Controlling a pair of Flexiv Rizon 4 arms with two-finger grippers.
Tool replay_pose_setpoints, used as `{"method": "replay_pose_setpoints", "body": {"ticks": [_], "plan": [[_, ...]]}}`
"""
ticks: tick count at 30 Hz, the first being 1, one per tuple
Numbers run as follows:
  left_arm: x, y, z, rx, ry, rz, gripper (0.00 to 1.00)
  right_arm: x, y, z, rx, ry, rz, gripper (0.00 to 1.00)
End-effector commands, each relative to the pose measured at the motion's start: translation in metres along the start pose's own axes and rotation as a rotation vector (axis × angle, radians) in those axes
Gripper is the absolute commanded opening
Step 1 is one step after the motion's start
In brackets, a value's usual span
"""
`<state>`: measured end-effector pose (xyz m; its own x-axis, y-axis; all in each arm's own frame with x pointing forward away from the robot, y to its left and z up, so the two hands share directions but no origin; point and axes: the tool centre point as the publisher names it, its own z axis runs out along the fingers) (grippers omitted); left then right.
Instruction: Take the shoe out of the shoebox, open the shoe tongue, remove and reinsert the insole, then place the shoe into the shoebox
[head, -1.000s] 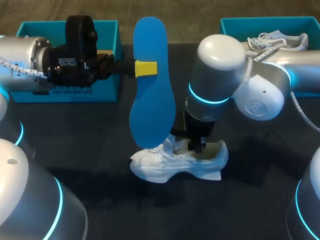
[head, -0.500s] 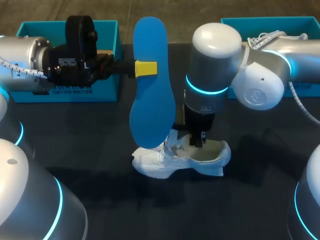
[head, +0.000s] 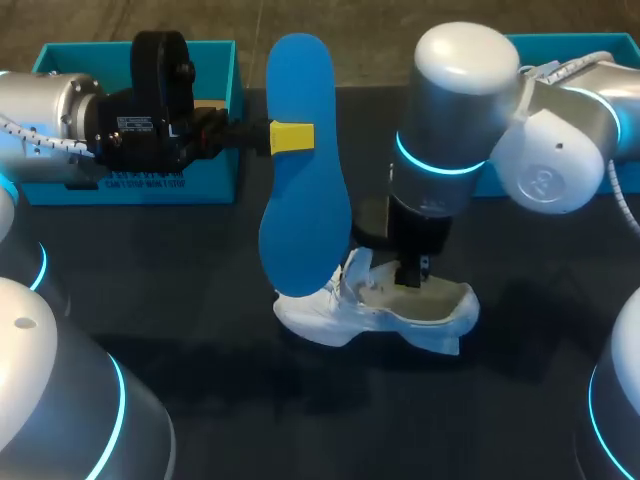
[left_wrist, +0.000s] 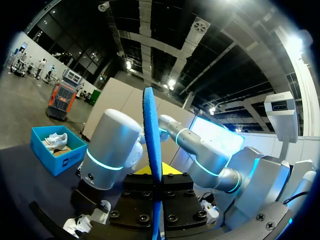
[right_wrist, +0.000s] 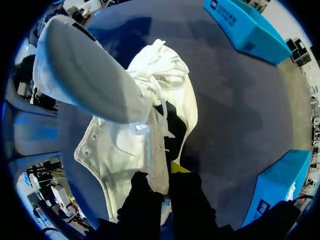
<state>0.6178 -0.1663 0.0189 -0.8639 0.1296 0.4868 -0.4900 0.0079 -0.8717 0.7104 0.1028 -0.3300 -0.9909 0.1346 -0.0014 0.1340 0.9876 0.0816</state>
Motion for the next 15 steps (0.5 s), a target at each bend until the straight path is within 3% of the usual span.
{"method": "replay_pose_setpoints", "body": {"ticks": [1, 12, 15], "plan": [[-0.0005, -0.0004, 0.0013, -0.002, 0.000, 0.000, 0.00, 0.0013, -0.0032, -0.0019, -0.006, -0.002, -0.001, 0.00], [-0.0005, -0.0004, 0.0013, -0.002, 0.000, 0.000, 0.00, 0.0013, -0.0032, -0.0019, -0.006, -0.002, -0.001, 0.00], [-0.0005, -0.0004, 0.0013, -0.002, 0.000, 0.000, 0.00, -0.0016, -0.0072, -0.0034, -0.034, 0.077, 0.217, 0.00]]}}
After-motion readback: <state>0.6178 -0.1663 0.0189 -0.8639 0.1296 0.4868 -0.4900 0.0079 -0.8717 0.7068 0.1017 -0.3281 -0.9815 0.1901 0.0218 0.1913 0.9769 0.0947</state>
